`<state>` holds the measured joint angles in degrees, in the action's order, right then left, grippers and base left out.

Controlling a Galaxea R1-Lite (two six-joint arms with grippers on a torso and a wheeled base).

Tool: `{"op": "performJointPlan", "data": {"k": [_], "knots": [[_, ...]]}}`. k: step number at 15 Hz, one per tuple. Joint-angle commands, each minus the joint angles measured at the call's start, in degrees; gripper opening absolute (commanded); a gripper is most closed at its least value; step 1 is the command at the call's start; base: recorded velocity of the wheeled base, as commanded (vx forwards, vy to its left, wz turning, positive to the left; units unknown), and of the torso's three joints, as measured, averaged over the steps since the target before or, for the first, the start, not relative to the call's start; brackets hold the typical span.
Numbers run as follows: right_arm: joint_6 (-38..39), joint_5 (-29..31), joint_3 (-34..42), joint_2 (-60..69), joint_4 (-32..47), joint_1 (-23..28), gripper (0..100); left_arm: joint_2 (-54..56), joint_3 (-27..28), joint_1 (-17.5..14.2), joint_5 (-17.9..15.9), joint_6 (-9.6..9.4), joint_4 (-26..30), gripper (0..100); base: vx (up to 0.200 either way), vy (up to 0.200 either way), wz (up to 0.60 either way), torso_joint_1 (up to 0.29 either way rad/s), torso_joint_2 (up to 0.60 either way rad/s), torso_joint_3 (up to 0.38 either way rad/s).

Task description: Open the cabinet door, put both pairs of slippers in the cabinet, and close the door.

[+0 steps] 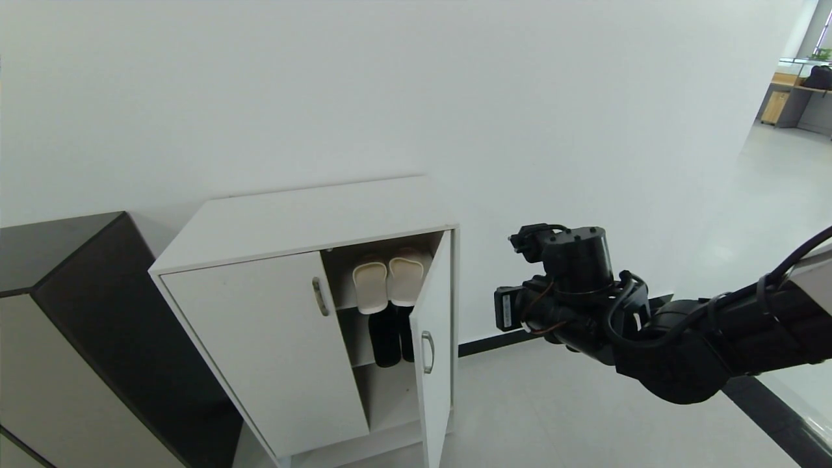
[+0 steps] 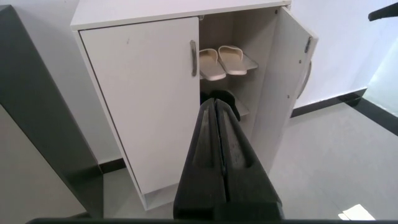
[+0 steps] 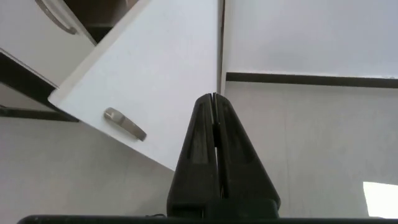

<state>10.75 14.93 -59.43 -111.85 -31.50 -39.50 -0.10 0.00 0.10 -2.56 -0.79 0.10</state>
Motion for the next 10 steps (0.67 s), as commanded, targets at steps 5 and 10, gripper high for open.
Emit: {"op": "performJointPlan", "data": {"k": [5,10], "knots": [[-1.70,-1.13,0.54,0.05,-1.11,-0.32,0,0.01,0.00,-0.01,0.01,0.00,-0.01,0,0.000,0.000,0.00,0.000,0.00,0.000],[-1.70,-1.22,0.63,-0.12,-1.11,-0.76,0,0.01,0.00,-0.01,0.01,0.00,-0.01,0,0.000,0.000,0.48,-0.002,0.00,0.005]]}}
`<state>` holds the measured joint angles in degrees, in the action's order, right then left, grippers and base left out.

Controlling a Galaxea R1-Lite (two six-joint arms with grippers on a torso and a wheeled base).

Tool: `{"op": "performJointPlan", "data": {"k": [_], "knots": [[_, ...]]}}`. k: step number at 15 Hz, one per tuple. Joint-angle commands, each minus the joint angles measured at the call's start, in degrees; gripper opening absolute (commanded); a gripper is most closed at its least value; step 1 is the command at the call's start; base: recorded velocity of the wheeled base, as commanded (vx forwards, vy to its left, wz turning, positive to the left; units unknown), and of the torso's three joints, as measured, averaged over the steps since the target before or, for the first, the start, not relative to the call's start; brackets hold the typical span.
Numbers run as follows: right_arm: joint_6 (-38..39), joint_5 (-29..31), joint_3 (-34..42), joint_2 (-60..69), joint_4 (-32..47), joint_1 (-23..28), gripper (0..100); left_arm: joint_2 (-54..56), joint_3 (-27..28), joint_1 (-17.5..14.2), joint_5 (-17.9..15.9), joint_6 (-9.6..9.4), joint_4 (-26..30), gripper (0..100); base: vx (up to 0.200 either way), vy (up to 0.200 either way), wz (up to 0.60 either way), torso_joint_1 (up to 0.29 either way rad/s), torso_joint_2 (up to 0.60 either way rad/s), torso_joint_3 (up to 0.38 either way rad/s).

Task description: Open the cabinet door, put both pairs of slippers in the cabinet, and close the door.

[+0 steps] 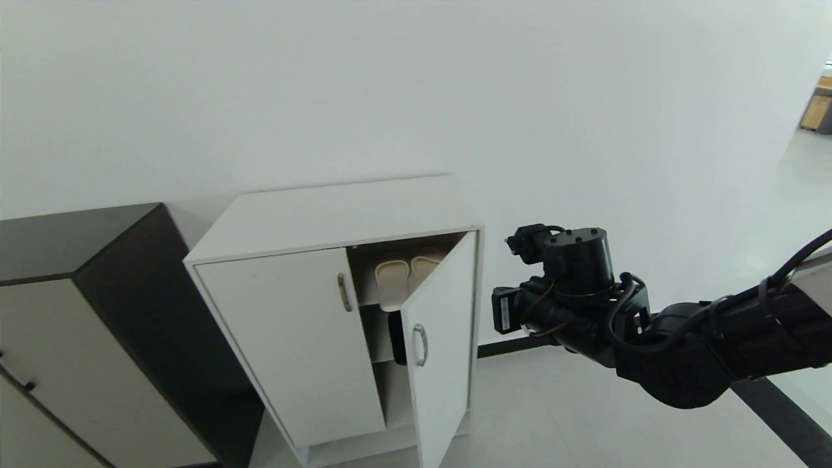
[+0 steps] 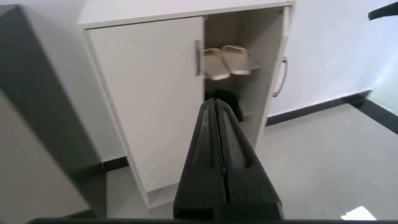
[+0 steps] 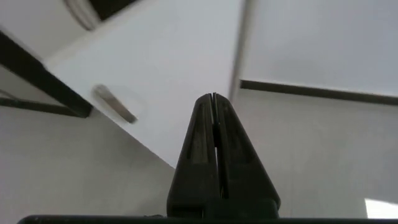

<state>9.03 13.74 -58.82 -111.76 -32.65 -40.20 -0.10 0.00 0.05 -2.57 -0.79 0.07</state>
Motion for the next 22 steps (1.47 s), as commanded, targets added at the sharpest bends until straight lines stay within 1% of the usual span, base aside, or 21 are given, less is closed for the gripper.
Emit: {"op": "performJointPlan", "data": {"k": [1,3,5,7,10,13,15,18,21,22], "knots": [[0.02,-0.03,0.11,-0.12,0.04,-0.05,0,0.01,0.00,0.04,0.02,0.00,0.01,0,0.000,0.000,0.60,0.012,0.01,0.002],[-0.07,-0.03,0.55,-0.12,-0.14,0.04,0,0.01,0.00,0.04,0.02,0.00,0.01,0,0.000,0.000,0.60,-0.002,0.00,0.005],[-0.07,-0.73,1.60,0.14,-1.02,0.04,0,0.01,0.00,0.04,0.02,0.00,0.01,0,0.000,0.000,0.00,0.000,0.00,0.000],[-0.24,-3.02,3.98,0.49,-4.97,0.48,0,0.01,0.00,0.04,0.02,0.00,0.01,0,0.000,0.000,0.00,0.000,0.00,0.000],[-2.35,-6.00,8.19,1.02,-11.04,2.76,0,0.01,0.00,0.04,0.02,0.00,0.01,0,0.000,0.000,0.00,0.000,0.00,0.000],[-2.44,-12.51,14.00,3.57,-11.74,4.70,0,0.01,0.00,0.04,0.02,0.00,0.01,0,0.000,0.000,0.00,0.000,0.00,0.000],[-2.53,-13.65,17.34,3.83,-12.44,5.40,0,0.01,0.00,0.04,0.02,0.00,0.01,0,0.000,0.000,0.00,0.000,0.00,0.000],[-2.53,-14.62,20.59,3.22,-15.96,5.40,0,0.01,0.00,0.04,0.02,0.00,0.01,0,0.200,0.000,0.00,-0.006,0.00,0.002],[-2.53,-14.62,21.03,3.39,-16.05,5.40,0,0.01,0.00,0.04,0.02,0.00,0.01,0,0.200,0.000,0.00,0.007,0.01,0.005],[-2.44,-14.71,21.38,3.31,-16.05,5.40,0,0.01,0.00,0.04,0.02,0.09,0.01,0,0.000,0.000,0.00,0.000,0.00,0.000]]}}
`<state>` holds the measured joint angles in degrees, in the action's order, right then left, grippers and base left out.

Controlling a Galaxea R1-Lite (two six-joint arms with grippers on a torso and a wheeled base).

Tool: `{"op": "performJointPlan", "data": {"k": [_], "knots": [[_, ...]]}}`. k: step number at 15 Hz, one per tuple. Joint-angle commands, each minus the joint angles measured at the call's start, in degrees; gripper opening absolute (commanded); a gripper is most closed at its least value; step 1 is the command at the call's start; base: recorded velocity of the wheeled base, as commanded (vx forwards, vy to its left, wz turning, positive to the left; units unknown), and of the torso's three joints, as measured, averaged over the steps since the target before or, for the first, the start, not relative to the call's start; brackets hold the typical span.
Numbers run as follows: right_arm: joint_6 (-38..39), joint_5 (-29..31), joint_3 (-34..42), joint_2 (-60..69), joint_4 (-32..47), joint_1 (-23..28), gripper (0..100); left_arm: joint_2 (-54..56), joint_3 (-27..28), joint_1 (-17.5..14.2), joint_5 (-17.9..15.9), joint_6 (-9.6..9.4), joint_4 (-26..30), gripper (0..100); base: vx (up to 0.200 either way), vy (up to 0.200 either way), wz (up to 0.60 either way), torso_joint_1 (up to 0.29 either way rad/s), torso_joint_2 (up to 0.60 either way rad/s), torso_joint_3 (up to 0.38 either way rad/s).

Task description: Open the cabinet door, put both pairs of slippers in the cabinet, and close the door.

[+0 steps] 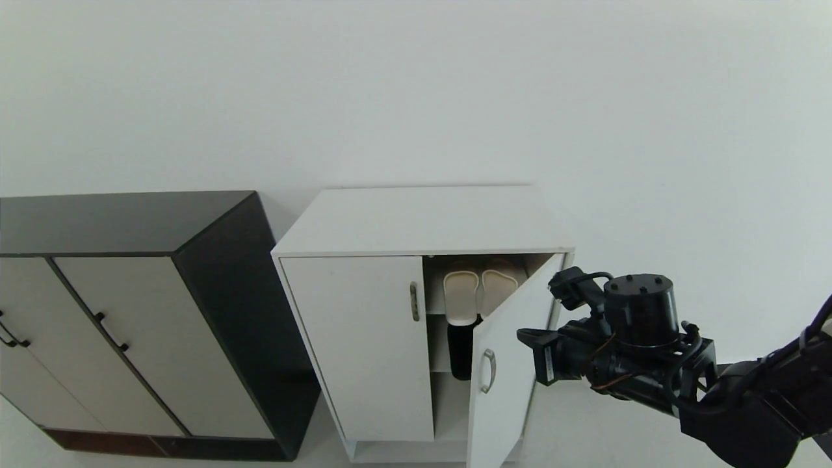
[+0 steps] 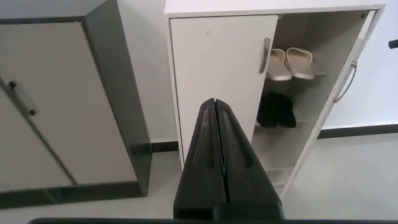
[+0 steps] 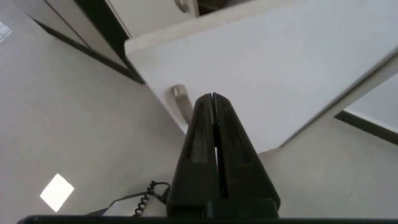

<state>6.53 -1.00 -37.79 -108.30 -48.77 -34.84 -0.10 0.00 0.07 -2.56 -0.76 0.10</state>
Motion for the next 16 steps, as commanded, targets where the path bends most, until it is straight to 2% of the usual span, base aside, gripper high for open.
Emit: {"op": "performJointPlan", "data": {"k": [1,16], "knots": [[0.06,-0.06,0.17,-0.42,0.08,0.04,0,0.01,0.00,0.01,0.01,-0.04,-0.01,0,0.000,0.000,0.00,0.000,0.00,0.000],[0.06,-1.02,-17.49,-13.87,0.17,3.64,0,0.01,0.00,0.01,0.01,0.23,-0.01,0,0.000,0.000,0.00,0.000,0.00,0.000]]}}
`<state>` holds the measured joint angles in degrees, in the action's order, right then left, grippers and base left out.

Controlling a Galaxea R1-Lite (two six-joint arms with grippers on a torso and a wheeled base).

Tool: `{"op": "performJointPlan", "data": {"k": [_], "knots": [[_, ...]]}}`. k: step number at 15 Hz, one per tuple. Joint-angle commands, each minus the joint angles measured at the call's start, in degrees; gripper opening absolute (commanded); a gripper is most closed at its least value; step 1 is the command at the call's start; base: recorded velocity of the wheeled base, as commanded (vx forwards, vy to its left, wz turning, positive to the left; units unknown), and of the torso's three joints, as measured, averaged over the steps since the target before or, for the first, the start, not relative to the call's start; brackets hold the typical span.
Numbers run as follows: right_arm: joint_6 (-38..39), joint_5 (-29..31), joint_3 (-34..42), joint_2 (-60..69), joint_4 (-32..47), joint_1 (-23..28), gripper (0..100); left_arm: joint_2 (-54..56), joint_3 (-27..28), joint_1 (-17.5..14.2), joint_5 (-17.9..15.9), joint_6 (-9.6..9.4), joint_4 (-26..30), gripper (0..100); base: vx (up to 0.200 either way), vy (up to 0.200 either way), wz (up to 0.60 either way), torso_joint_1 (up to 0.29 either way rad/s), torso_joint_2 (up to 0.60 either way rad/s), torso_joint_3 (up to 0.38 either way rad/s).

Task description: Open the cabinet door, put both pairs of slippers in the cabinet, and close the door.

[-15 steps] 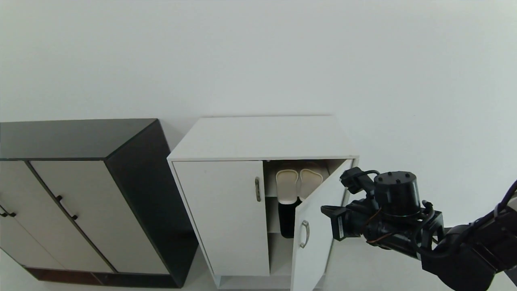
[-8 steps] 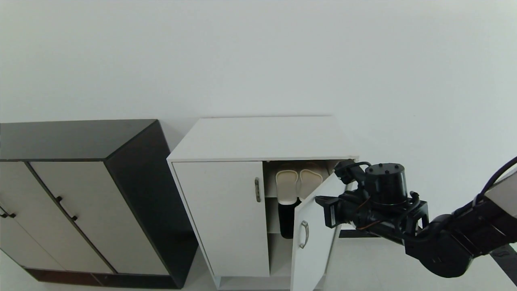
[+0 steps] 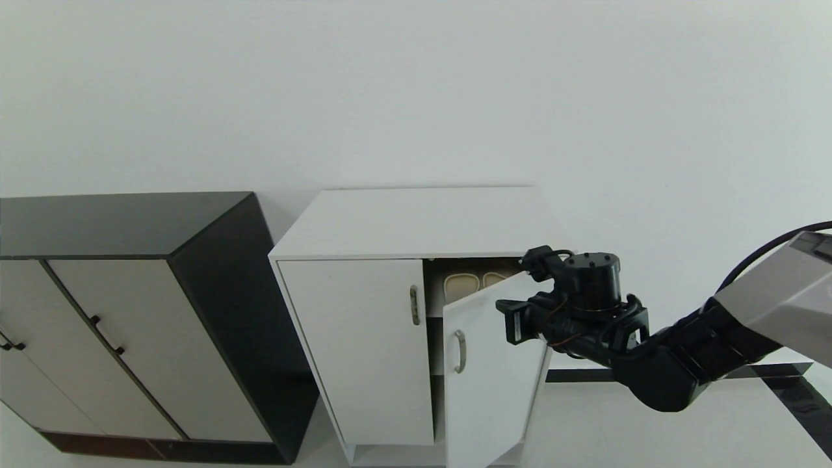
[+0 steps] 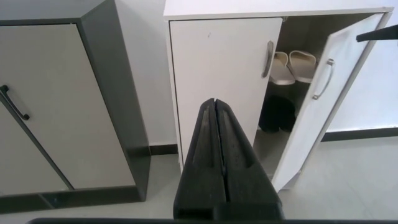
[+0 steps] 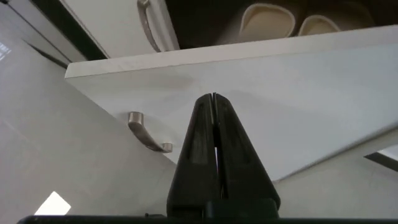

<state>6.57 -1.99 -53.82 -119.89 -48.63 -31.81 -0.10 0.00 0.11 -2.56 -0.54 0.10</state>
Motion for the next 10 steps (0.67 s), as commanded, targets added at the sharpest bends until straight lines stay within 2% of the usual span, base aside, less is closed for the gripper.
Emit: {"op": "performJointPlan", "data": {"k": [1,5,10], "knots": [[0.02,-0.03,-2.96,-3.24,0.11,1.04,0,0.01,0.00,-0.02,0.01,0.01,-0.01,0,0.000,0.000,0.00,0.000,0.00,0.000],[0.02,-0.03,-9.28,-7.28,1.69,2.89,0,0.01,0.00,-0.02,0.10,0.01,-0.01,0,0.000,0.000,0.00,0.000,0.00,0.000],[0.11,-0.03,-11.48,-8.69,1.96,4.47,0,0.01,0.00,-0.02,0.10,0.10,-0.01,0,0.000,0.000,0.00,0.000,0.00,0.000]]}}
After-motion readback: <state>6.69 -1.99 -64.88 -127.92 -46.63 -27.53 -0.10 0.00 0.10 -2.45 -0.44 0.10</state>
